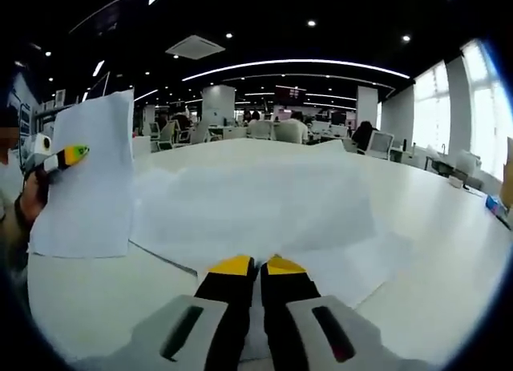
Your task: Organize the stack of printing papers by aligning and flattening the scattered papers on the table
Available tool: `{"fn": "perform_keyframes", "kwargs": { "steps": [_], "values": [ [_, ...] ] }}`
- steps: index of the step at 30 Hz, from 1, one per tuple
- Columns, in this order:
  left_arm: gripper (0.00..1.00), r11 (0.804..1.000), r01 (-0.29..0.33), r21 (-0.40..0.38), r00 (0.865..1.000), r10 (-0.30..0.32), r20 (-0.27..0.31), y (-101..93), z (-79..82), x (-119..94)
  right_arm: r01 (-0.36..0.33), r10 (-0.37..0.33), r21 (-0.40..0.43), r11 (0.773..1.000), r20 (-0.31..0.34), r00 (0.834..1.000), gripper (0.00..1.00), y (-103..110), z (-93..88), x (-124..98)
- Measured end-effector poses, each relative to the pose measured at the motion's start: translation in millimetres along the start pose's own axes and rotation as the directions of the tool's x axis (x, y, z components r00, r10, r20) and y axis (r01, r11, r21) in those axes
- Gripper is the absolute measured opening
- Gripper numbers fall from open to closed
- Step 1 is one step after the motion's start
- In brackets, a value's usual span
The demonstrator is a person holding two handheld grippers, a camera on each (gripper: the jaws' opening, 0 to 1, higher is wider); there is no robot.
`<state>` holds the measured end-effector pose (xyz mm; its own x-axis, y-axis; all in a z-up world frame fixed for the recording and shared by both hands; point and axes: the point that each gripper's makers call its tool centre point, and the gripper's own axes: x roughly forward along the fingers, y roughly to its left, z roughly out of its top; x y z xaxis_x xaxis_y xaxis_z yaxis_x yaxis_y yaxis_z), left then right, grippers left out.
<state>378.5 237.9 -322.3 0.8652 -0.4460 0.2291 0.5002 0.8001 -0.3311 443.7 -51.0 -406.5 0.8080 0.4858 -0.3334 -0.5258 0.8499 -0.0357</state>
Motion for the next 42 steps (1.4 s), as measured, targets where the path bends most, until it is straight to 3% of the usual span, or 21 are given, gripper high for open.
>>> {"fn": "perform_keyframes", "kwargs": {
  "steps": [10,14,24,42],
  "values": [
    [0.06,1.0,0.001,-0.003,1.0,-0.001,0.003,-0.6,0.5,0.0,0.004,-0.004,0.015,1.0,0.021,1.0,0.0,0.0,3.1,-3.6],
    [0.06,1.0,0.003,-0.001,1.0,-0.003,0.001,-1.9,-0.2,0.4,0.02,-0.023,0.031,0.999,0.084,0.996,0.0,-3.9,14.8,-10.5],
    [0.06,1.0,0.003,-0.002,1.0,-0.003,0.002,-2.3,-0.3,0.7,0.017,-0.024,0.048,0.999,0.133,0.991,0.0,-5.3,24.2,-14.9],
    [0.06,1.0,0.003,-0.003,1.0,-0.003,0.002,-2.9,-0.1,0.2,0.021,-0.026,0.031,0.999,0.152,0.988,0.0,-5.1,28.8,-17.0]
  ]
}}
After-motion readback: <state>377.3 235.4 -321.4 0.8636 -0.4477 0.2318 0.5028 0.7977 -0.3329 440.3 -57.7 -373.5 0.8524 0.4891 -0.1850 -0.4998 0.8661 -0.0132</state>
